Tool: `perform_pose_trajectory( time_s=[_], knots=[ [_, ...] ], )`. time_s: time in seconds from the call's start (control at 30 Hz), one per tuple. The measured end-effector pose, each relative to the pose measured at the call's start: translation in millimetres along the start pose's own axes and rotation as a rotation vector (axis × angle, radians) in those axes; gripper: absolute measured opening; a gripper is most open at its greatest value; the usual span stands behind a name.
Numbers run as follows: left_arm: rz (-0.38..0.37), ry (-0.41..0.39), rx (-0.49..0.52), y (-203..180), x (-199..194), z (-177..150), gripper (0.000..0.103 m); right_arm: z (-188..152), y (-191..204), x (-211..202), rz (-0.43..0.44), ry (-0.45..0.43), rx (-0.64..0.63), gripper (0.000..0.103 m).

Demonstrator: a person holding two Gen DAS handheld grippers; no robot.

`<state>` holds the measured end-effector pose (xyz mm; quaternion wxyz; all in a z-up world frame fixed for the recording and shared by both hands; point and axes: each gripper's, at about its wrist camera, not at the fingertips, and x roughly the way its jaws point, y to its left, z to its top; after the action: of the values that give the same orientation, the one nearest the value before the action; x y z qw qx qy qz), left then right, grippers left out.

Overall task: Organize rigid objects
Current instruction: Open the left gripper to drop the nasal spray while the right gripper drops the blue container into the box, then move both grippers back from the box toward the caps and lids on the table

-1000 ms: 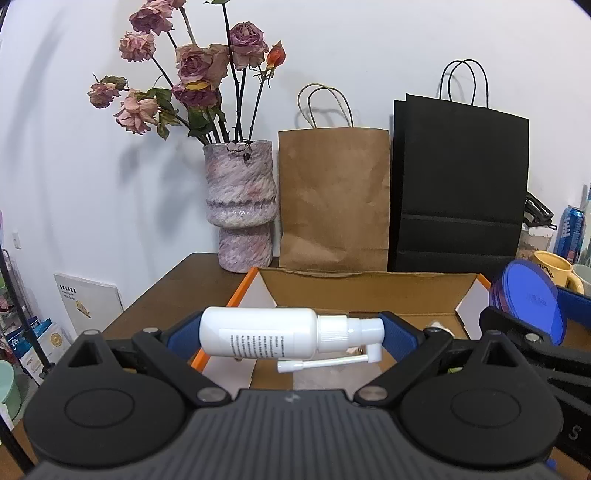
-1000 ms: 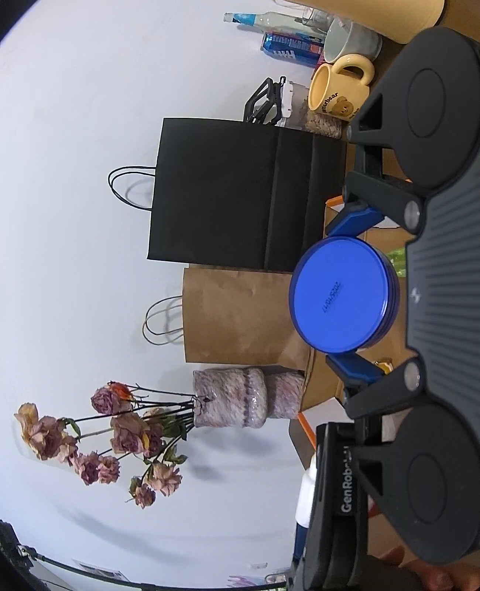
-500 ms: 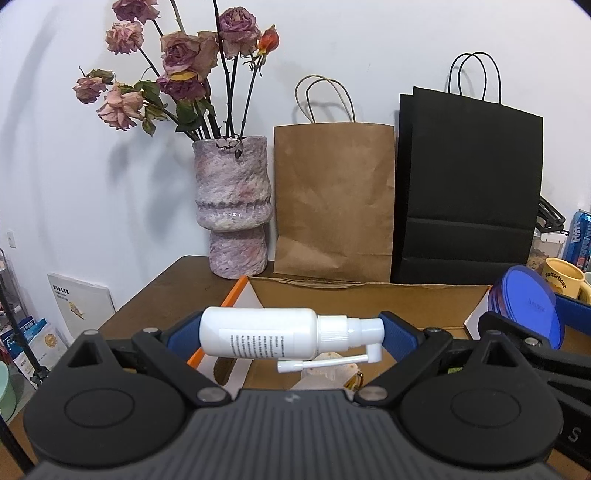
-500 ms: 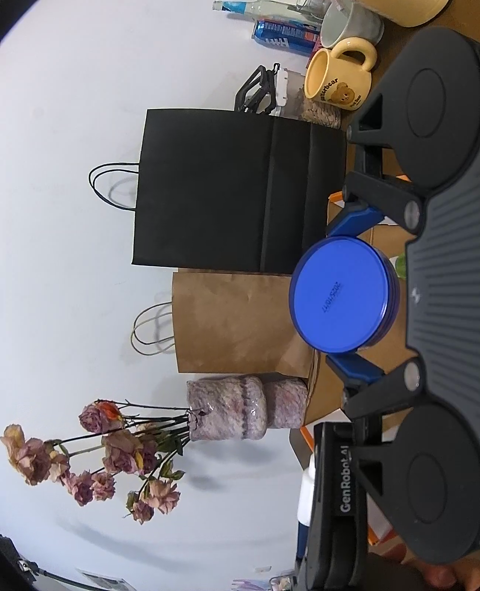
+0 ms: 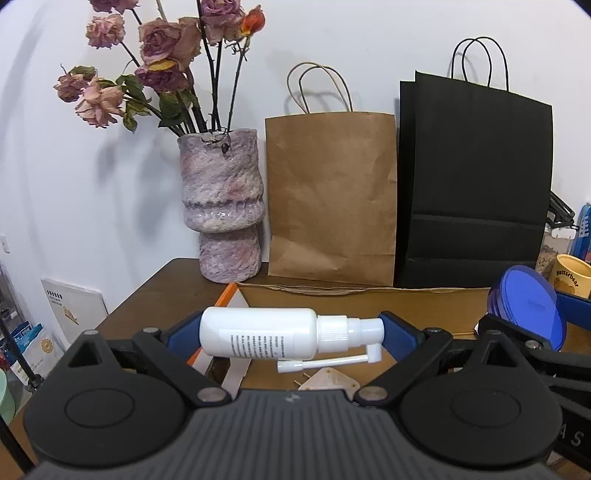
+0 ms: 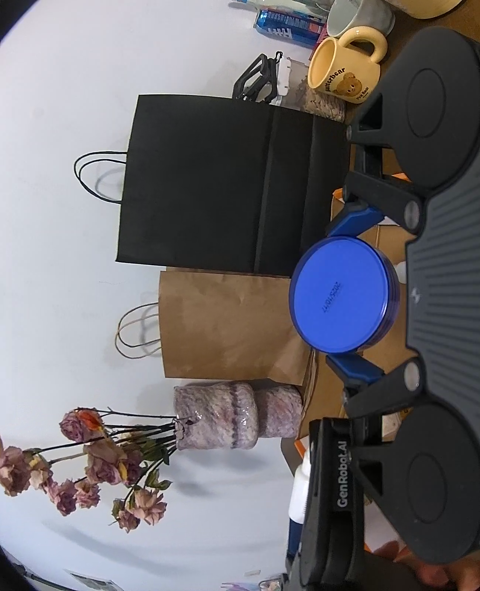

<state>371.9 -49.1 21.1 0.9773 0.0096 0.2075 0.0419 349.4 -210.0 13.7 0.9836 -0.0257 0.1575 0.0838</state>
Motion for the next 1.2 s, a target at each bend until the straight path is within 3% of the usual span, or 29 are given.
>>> perform_pose_trajectory(
  time_s=[0.6,0.63,0.7,0.77,1.2],
  knots=[
    [-0.012,0.037,0.024,-1.7,19.8,1.2,0.1,-8.6,-3.7,20.1,-0.016,0.07,-0.02,0.067],
    [-0.012,0.036,0.027,-2.0,19.7,1.2,0.102,-9.0,-4.4,20.5,-0.02,0.072,-0.016,0.069],
    [-0.006,0.028,0.027,-2.7,18.6,1.8,0.103,-9.5,-6.4,22.0,-0.024,0.082,-0.008,0.092],
    [-0.005,0.025,0.027,-2.9,17.4,2.1,0.103,-10.5,-6.9,21.8,-0.036,0.078,-0.007,0.103],
    [0.009,0.032,0.016,-1.4,17.9,3.1,0.103,-11.7,-7.2,24.0,-0.041,0.092,-0.007,0.103]
  ],
)
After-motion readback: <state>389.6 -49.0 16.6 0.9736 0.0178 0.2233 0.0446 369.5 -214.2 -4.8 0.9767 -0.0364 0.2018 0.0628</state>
